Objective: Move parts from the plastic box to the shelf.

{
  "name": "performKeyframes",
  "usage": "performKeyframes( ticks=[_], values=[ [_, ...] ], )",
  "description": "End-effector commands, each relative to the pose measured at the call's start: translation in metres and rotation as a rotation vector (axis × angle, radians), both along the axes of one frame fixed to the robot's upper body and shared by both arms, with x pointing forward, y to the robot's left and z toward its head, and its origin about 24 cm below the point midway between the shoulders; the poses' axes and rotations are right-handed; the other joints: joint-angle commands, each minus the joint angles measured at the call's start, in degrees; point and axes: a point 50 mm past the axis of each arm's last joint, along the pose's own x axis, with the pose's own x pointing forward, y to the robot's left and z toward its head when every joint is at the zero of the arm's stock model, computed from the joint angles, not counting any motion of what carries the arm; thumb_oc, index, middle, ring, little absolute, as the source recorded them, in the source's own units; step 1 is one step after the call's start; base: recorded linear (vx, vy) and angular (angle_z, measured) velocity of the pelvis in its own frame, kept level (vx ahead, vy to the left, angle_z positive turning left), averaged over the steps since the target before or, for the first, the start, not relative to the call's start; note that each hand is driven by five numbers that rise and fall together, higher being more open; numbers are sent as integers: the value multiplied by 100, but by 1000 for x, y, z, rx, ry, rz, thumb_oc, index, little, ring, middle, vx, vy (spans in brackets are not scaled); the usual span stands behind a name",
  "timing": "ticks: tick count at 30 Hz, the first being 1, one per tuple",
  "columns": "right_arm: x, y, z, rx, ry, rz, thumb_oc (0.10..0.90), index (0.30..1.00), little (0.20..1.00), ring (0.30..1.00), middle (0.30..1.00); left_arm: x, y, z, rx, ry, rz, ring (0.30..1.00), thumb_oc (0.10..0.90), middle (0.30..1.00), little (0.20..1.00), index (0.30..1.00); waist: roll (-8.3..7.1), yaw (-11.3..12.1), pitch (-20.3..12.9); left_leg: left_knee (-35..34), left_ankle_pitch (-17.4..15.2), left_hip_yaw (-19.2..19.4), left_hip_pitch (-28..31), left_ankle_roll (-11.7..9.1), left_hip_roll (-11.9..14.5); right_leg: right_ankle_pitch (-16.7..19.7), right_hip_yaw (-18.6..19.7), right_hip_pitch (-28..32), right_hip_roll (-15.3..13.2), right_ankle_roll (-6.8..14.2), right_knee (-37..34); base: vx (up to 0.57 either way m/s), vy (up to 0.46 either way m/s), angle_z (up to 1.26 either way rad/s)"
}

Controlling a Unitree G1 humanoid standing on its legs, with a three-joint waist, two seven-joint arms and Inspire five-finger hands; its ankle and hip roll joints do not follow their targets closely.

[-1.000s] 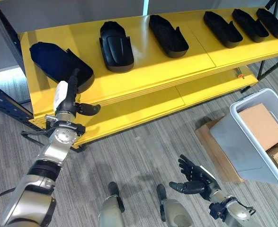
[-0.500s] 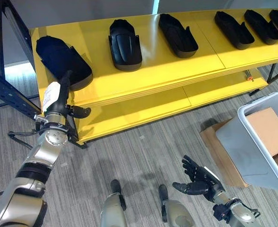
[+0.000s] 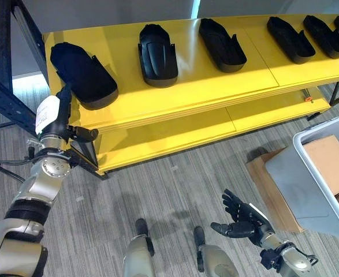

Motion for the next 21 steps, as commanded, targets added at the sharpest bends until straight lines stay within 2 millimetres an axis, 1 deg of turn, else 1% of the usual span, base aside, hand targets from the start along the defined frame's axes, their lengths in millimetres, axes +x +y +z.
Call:
performKeyframes(
  ticks=[1,4,6,8,10,11,12,14,16,18,20,21],
  values=[
    [1,-17,23,14,-123,-40,900,1000,1000,1000,1000,-10,19,58,79,-204,33,1000,900,1000,1000,1000,92,4,-451,384,292,-506,-711,-537,510,-654,-22,463,-318,60,289,0,0,0],
    [1,-17,22,19,-121,-44,900,1000,1000,1000,1000,-14,15,65,90,-236,1,1000,900,1000,1000,1000,100,30,-441,395,291,-521,-730,-537,514,-666,-38,472,-323,56,293,0,0,0],
    [1,-17,22,17,-120,-44,900,1000,1000,1000,1000,-16,14,65,87,-241,-8,1000,900,1000,1000,1000,107,34,-444,385,291,-525,-727,-538,513,-668,-42,479,-324,56,287,0,0,0],
    [0,-18,21,19,-120,-52,900,1000,1000,1000,1000,-19,7,68,77,-271,-48,1000,900,1000,1000,1000,112,54,-444,380,292,-530,-727,-536,507,-670,-51,494,-324,49,277,0,0,0],
    [0,-18,21,17,-118,-54,900,1000,1000,1000,1000,-21,6,67,61,-279,-58,1000,900,1000,1000,1000,114,53,-448,377,291,-531,-727,-535,502,-671,-56,506,-325,45,268,7,-5,2],
    [0,-18,20,17,-116,-61,900,1000,1000,1000,1000,-23,1,68,11,-317,-82,1000,900,1000,1000,1000,112,71,-453,370,295,-536,-732,-533,493,-670,-65,524,-329,40,256,9,-7,4],
    [0,-19,20,16,-116,-60,900,1000,1000,1000,1000,-24,1,68,10,-317,-81,1000,900,1000,1000,1000,116,64,-455,369,295,-537,-732,-533,493,-670,-67,526,-329,40,254,16,-10,4],
    [0,-17,20,16,-113,-61,900,1000,1000,1000,1000,-23,-9,71,-75,-384,-130,1000,900,1000,1000,1000,112,72,-477,368,293,-546,-730,-531,488,-674,-79,542,-334,29,243,26,-12,3],
    [0,-16,19,14,-107,-57,900,1000,1000,1000,1000,-20,-17,72,-166,-427,-170,1000,900,1000,1000,1000,102,63,-491,370,295,-548,-734,-532,487,-677,-86,552,-331,20,243,6,-5,2],
    [0,-15,19,8,-106,-53,900,1000,1000,1000,1000,-14,-31,74,-268,-480,-226,1000,900,1000,1000,1000,94,51,-516,395,282,-559,-743,-531,488,-686,-78,567,-323,12,239,6,-6,2],
    [1,-14,17,8,-99,-52,900,1000,1000,1000,1000,-9,-40,76,-341,-505,-261,1000,900,1000,1000,1000,92,37,-533,405,276,-562,-744,-531,495,-685,-79,579,-322,13,230,0,0,0],
    [1,-13,17,6,-98,-47,900,1000,1000,1000,1000,-6,-47,79,-404,-537,-290,1000,900,1000,1000,1000,85,27,-546,411,273,-561,-747,-530,493,-683,-84,587,-323,12,223,0,0,0]
  ],
)
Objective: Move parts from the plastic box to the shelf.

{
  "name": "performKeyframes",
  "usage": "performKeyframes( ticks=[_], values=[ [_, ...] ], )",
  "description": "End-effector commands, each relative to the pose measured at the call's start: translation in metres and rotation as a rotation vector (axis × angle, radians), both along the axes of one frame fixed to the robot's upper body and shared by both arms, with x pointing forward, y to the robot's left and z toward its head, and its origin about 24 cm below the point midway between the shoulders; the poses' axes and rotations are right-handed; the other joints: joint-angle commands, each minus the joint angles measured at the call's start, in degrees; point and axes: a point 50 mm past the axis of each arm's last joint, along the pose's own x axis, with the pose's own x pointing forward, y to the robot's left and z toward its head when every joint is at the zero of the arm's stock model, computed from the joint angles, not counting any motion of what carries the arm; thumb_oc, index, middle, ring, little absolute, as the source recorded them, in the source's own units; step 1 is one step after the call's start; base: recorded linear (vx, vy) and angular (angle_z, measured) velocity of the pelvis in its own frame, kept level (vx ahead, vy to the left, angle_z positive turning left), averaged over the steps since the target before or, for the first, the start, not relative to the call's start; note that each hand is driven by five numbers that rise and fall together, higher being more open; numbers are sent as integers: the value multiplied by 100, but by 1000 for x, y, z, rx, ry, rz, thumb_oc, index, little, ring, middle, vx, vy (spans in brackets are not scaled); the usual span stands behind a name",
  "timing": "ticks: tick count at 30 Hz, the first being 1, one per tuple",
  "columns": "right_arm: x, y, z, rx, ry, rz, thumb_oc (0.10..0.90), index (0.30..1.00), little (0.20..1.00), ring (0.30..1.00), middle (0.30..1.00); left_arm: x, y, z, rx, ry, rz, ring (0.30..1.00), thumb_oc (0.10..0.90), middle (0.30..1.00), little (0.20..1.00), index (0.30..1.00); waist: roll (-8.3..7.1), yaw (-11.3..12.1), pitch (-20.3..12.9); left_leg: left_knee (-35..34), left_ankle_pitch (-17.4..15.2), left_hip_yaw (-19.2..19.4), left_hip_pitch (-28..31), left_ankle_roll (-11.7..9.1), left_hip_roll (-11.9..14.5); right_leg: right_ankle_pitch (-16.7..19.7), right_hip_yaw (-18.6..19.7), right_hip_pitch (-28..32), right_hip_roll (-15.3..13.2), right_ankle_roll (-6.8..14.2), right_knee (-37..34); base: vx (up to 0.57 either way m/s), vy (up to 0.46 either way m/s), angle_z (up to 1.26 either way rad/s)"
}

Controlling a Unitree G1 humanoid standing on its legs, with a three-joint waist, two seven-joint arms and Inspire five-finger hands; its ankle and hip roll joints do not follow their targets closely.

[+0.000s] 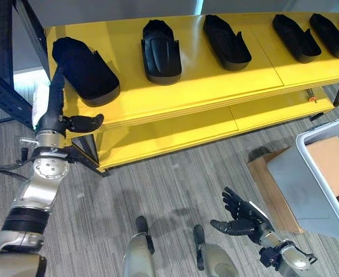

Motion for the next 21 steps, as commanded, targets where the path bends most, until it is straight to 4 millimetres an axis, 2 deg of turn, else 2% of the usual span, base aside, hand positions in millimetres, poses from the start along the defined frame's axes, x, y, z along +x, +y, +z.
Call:
performKeyframes(
  ticks=[1,2,4,5,11,17,18,19,20,21],
  values=[
    [-2,-13,15,-9,-80,-29,900,1000,1000,1000,1000,0,-14,55,-95,-297,-97,1000,900,1000,1000,1000,87,0,-663,422,268,-476,-772,-525,515,-619,-3,528,-321,37,180,47,-6,-1],
    [-1,-10,14,-15,-72,-21,900,1000,1000,1000,1000,16,-40,69,-207,-341,-187,1000,900,1000,1000,1000,79,-81,-717,423,267,-479,-767,-523,521,-598,5,551,-329,50,138,41,-1,1],
    [0,-10,15,-16,-74,-20,900,1000,1000,1000,1000,19,-44,71,-237,-344,-207,1000,900,1000,1000,1000,73,-88,-724,426,265,-483,-772,-521,521,-594,6,555,-329,56,132,43,-2,1],
    [1,-9,14,-19,-69,-17,900,1000,1000,1000,1000,28,-57,77,-282,-347,-242,1000,900,1000,1000,1000,69,-132,-760,447,255,-489,-780,-511,512,-582,13,577,-338,74,114,49,2,-2],
    [7,-3,15,-8,-74,-9,900,1000,1000,1000,1000,42,-74,78,-319,-304,-280,1000,900,1000,1000,1000,42,-171,-884,559,153,-509,-819,-467,444,-595,-24,683,-401,114,84,55,22,-2],
    [19,7,19,13,-111,-11,900,1000,1000,1000,1000,42,-89,73,-300,-295,-306,1000,900,1000,1000,1000,8,-123,-1020,672,-11,-519,-805,-348,290,-522,-153,822,-518,206,86,90,84,6],
    [23,12,18,27,-117,-18,900,1000,1000,1000,1000,42,-97,69,-269,-280,-326,1000,900,1000,1000,1000,10,-90,-1115,649,-126,-538,-689,-246,120,-333,-210,841,-613,307,200,92,122,17],
    [23,12,18,27,-116,-18,900,1000,1000,1000,1000,42,-97,69,-268,-279,-326,1000,900,1000,1000,1000,5,-91,-1116,645,-125,-535,-685,-243,113,-333,-212,845,-619,310,198,114,170,21],
    [23,14,18,32,-121,-15,900,1000,1000,1000,1000,41,-101,67,-260,-277,-337,1000,900,1000,1000,1000,0,-82,-1138,574,-165,-548,-591,-190,35,-122,-209,812,-654,349,333,35,98,23],
    [24,17,17,35,-120,-13,900,1000,1000,1000,1000,42,-105,64,-255,-266,-350,1000,900,1000,1000,1000,14,-87,-1166,436,-201,-567,-457,-114,-62,281,-161,651,-677,384,650,47,154,31]
  ],
)
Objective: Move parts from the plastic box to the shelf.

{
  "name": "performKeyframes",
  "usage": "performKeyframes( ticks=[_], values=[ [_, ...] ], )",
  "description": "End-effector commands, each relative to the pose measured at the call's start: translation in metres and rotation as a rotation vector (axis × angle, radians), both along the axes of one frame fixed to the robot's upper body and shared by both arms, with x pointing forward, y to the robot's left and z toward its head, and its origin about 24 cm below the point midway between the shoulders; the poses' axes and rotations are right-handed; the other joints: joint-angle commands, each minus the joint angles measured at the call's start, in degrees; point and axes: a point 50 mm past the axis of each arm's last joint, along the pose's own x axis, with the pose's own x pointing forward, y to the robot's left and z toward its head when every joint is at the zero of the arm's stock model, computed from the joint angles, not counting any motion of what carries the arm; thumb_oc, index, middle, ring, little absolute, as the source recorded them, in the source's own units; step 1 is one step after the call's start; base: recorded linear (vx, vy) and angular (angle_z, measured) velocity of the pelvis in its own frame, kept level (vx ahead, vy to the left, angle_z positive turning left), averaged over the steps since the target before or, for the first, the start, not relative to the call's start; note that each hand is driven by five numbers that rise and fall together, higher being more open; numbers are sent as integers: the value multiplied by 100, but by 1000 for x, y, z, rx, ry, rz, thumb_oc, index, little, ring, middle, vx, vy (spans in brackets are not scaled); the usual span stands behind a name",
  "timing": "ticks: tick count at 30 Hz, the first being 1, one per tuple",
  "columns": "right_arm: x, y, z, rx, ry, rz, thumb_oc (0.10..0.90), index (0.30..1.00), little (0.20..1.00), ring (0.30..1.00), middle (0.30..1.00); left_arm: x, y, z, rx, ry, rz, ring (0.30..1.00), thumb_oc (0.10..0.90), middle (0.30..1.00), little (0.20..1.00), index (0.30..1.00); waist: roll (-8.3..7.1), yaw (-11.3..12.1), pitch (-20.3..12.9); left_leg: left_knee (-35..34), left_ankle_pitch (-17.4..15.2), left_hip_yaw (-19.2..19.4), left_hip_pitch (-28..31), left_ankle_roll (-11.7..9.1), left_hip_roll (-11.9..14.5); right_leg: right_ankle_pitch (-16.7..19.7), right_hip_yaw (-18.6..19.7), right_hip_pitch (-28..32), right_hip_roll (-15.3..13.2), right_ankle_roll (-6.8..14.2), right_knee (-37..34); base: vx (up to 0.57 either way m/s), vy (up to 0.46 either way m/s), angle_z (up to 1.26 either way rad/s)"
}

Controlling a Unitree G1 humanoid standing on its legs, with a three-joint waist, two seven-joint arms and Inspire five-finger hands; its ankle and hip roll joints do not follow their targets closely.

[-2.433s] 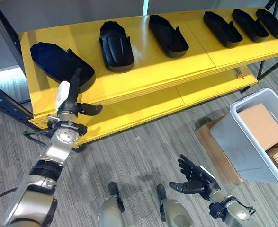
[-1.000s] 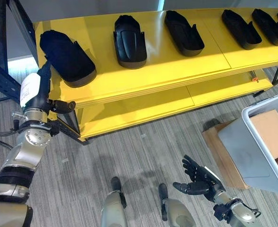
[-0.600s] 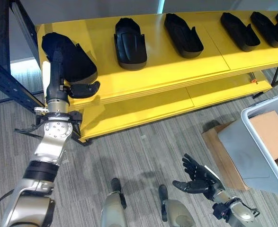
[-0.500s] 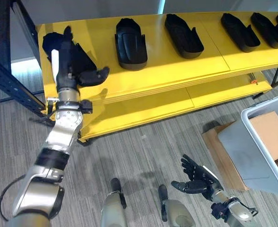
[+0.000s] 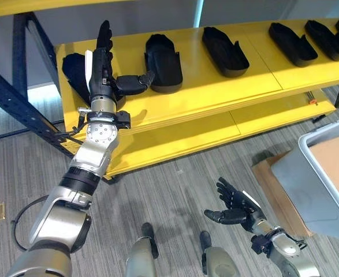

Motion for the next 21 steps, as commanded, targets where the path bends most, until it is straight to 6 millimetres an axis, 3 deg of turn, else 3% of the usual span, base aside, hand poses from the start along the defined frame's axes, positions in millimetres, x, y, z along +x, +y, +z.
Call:
performKeyframes(
  ticks=[1,3,4,5,7,9,11,13,17,21],
  values=[
    [-2,2,8,50,-76,-14,900,1000,1000,1000,1000,-8,-14,26,22,-175,-37,1000,900,1000,1000,1000,-99,12,-746,-97,76,-486,-211,-257,229,769,69,387,-331,156,795,27,173,27],
    [6,10,13,56,-103,7,900,1000,1000,1000,1000,-11,-22,25,17,-192,-65,1000,900,1000,1000,1000,56,-75,-614,-357,21,-521,113,-88,150,1412,445,-225,-130,139,1702,-14,216,38],
    [8,12,13,60,-106,15,900,1000,1000,1000,1000,-12,-22,24,19,-187,-65,1000,900,1000,1000,1000,146,-108,-545,-478,46,-513,233,-38,175,1368,550,-531,3,120,2024,-24,225,30],
    [9,16,14,71,-112,19,900,1000,1000,1000,1000,-13,-22,25,31,-199,-61,1000,900,1000,1000,1000,217,-119,-479,-504,-3,-455,332,18,154,1218,495,-676,-43,124,2086,25,159,9],
    [10,19,14,78,-114,23,900,1000,1000,1000,1000,-15,-24,29,38,-222,-64,1000,900,1000,1000,1000,231,-133,-475,-501,-79,-463,436,13,55,930,414,-682,-194,70,1524,115,57,-9],
    [11,19,15,79,-115,28,900,1000,1000,1000,1000,-16,-29,34,23,-246,-82,1000,900,1000,1000,1000,172,-163,-390,-455,-170,-491,544,-64,-39,678,317,-697,-323,57,662,142,-61,-10],
    [14,17,16,50,-122,32,900,1000,1000,1000,1000,-18,-31,35,13,-261,-93,1000,900,1000,1000,1000,125,-143,-242,-215,-335,-477,641,-167,17,923,78,-667,-709,150,-116,144,-134,10],
    [13,14,18,45,-131,22,900,1000,1000,1000,1000,-19,-33,32,26,-261,-99,1000,900,1000,1000,1000,40,-139,-217,3,-416,-513,669,-262,45,1017,54,-554,-858,192,-322,98,-177,23],
    [11,4,21,25,-144,-6,900,1000,1000,1000,1000,-19,-37,19,-15,-222,-128,1000,900,1000,1000,1000,20,-173,-406,-67,-352,-634,697,-484,221,831,-136,-408,-639,225,-189,85,-249,44],
    [15,-3,26,3,-167,-15,900,1000,1000,1000,1000,-19,-30,13,-95,-198,-126,1000,900,1000,1000,1000,140,-203,-450,-384,-160,-668,854,-706,704,396,-313,-559,-344,131,382,70,-194,15]
  ],
)
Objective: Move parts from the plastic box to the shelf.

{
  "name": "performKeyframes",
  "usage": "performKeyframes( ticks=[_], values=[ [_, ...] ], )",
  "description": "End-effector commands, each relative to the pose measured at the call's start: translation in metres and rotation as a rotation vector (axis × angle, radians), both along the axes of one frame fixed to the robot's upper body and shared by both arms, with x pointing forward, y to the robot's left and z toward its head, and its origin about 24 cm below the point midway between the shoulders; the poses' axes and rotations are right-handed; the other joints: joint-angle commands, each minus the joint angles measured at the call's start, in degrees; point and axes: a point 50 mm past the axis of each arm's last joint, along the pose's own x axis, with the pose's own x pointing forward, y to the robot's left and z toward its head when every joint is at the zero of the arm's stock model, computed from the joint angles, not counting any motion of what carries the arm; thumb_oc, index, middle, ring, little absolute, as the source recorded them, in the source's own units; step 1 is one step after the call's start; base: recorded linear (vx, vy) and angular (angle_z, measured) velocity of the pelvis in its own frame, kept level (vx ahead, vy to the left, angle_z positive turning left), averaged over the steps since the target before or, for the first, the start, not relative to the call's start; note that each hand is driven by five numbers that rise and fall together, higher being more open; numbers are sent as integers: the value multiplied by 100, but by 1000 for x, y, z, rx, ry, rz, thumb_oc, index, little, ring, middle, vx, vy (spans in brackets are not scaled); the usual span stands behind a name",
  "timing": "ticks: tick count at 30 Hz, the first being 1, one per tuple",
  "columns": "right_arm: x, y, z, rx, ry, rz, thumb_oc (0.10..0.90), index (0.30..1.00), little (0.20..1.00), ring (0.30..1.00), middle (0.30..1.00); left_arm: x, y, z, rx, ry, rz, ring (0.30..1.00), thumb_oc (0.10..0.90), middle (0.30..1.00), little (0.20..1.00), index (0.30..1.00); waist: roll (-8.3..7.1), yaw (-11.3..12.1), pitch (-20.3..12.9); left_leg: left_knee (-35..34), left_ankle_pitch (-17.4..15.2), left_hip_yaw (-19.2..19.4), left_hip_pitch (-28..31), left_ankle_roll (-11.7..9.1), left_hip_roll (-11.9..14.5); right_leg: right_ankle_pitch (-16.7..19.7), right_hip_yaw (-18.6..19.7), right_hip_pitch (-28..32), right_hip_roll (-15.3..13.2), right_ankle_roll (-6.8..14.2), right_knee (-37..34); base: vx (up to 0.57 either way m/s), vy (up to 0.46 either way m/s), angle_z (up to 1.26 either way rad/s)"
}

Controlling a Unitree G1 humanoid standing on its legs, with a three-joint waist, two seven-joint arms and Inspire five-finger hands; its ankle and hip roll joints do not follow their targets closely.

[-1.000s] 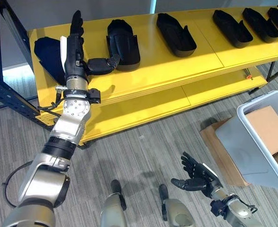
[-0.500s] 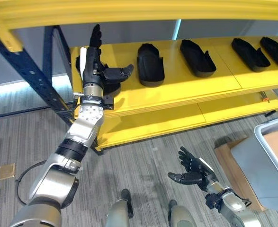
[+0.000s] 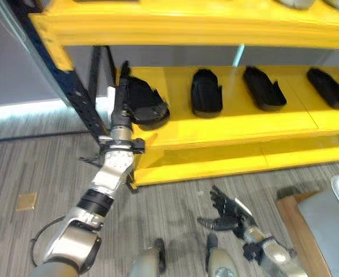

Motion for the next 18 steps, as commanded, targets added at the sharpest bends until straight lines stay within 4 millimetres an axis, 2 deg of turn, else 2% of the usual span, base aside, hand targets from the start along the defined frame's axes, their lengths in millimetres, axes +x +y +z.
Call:
performKeyframes(
  ticks=[1,3,6,18],
  values=[
    [15,-17,33,-28,-181,-9,900,1000,1000,1000,1000,-2,-22,74,-15,-316,-114,1000,900,1000,1000,1000,240,-220,-453,-482,260,-275,280,-693,1151,-328,18,-33,44,7,249,43,-176,-13],
    [19,-18,36,-37,-194,-8,900,1000,1000,1000,1000,-4,-19,78,-36,-338,-100,1000,900,1000,1000,1000,277,-223,-345,-596,369,-304,277,-784,1365,-615,6,-308,185,-82,796,37,-200,-13],
    [20,-19,39,-44,-203,-5,900,1000,1000,1000,1000,-5,-22,81,-54,-352,-98,1000,900,1000,1000,1000,281,-211,-260,-662,464,-365,206,-834,1457,-791,-56,-474,244,-144,1095,25,-135,-7],
    [27,-19,44,-63,-232,-6,900,1000,1000,1000,1000,-11,-18,94,-163,-423,-66,1000,900,1000,1000,1000,271,-105,-68,-861,670,-477,78,-889,1585,-1036,-174,-774,338,-281,1511,19,-65,10]
  ],
)
